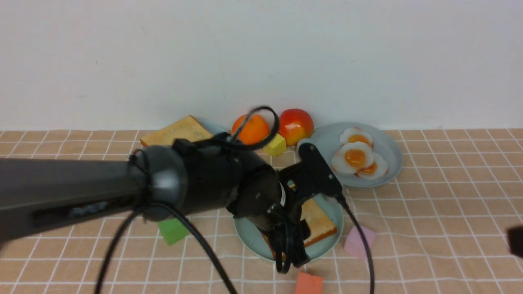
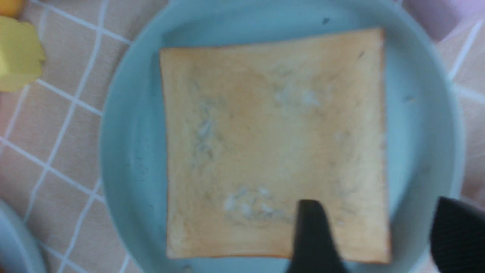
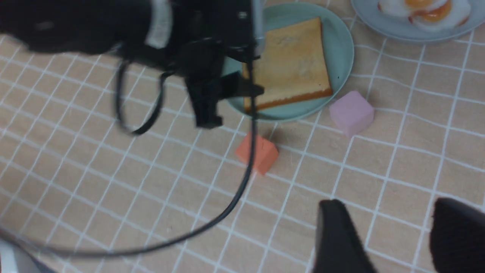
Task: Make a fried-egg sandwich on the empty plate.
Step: Use the left arm to put a slice of bread into the empty plate in the middle, then use the right arm to grab a fried egg
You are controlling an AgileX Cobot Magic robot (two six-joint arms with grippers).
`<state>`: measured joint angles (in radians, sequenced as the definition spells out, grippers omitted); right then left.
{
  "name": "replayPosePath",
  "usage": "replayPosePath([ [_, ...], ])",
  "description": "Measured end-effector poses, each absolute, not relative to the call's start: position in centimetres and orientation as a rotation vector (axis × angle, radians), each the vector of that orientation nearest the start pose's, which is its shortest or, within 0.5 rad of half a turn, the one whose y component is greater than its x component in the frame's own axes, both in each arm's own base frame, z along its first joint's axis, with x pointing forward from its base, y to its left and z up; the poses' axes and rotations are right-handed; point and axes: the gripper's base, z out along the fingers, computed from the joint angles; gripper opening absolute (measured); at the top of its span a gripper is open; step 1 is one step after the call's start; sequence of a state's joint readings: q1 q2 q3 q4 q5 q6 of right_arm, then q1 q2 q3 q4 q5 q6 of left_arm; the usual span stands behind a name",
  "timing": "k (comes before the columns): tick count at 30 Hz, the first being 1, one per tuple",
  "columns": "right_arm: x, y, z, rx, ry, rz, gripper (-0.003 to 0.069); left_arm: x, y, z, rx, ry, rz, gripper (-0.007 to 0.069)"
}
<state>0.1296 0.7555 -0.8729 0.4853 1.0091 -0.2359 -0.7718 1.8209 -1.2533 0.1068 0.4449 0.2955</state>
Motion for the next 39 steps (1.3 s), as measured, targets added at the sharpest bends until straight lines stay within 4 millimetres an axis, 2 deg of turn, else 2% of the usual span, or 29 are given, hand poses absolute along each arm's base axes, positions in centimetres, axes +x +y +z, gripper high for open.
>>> replayPosePath([
  [2,13.5,5.3,35.4,-0.265,2.318,0.571,0.0391,27.6,-27.0,24.3,1.287,2.083,-0.149,0.0489],
  [4,15.4,5.6,34.6,-0.222,2.352,0.583,0.0391,26.4,-26.3,27.6,1.157,2.079,-0.225,0.0479],
  [5,15.8,5.6,34.4,-0.215,2.364,0.585,0.039,26.3,-26.2,28.0,1.152,2.07,-0.229,0.0475],
  [6,17.6,5.7,33.6,-0.178,2.379,0.58,0.0385,25.0,-25.1,31.4,1.023,2.054,-0.305,0.0415],
  [9,21.0,5.9,31.8,-0.103,2.401,0.563,0.0374,22.2,-22.1,36.8,0.827,1.995,-0.42,0.0237],
  [11,23.4,6.0,30.6,-0.057,2.419,0.554,0.0371,19.9,-19.6,39.4,0.736,1.94,-0.466,0.0062],
  [13,26.0,6.2,29.6,-0.009,2.426,0.551,0.0371,17.6,-17.1,40.6,0.683,1.895,-0.494,-0.0013],
  [17,30.6,6.2,27.9,0.066,2.463,0.563,0.0371,13.5,-13.0,40.2,0.622,1.837,-0.538,-0.0013],
  [20,35.0,5.8,26.1,0.111,2.501,0.557,0.0371,10.5,-9.9,38.1,0.568,1.787,-0.594,-0.0013],
  [21,35.4,5.8,25.7,0.116,2.512,0.557,0.0371,10.3,-9.8,38.0,0.563,1.777,-0.6,-0.0013],
  [23,38.7,5.3,24.3,0.125,2.528,0.553,0.0371,8.4,-7.9,36.1,0.52,1.698,-0.658,-0.0013],
  [25,41.0,5.1,22.8,0.108,2.547,0.548,0.0371,7.4,-7.0,35.1,0.495,1.637,-0.696,-0.0013],
  [26,41.9,5.1,23.0,0.085,2.535,0.545,0.0371,7.2,-6.8,34.6,0.492,1.628,-0.702,-0.0013],
  [28,43.9,5.2,21.5,0.051,2.55,0.548,0.0371,6.7,-6.5,33.6,0.485,1.595,-0.719,-0.0013],
  [29,44.1,5.2,21.4,0.048,2.551,0.548,0.0371,6.7,-6.5,33.6,0.484,1.591,-0.72,-0.0013],
  [32,47.1,5.4,20.3,0.017,2.533,0.549,0.0371,6.7,-6.4,33.2,0.483,1.588,-0.725,-0.0013],
  [39,50.1,5.5,18.3,-0.001,2.515,0.54,0.0371,6.7,-6.5,33.3,0.478,1.582,-0.733,-0.0013],
])
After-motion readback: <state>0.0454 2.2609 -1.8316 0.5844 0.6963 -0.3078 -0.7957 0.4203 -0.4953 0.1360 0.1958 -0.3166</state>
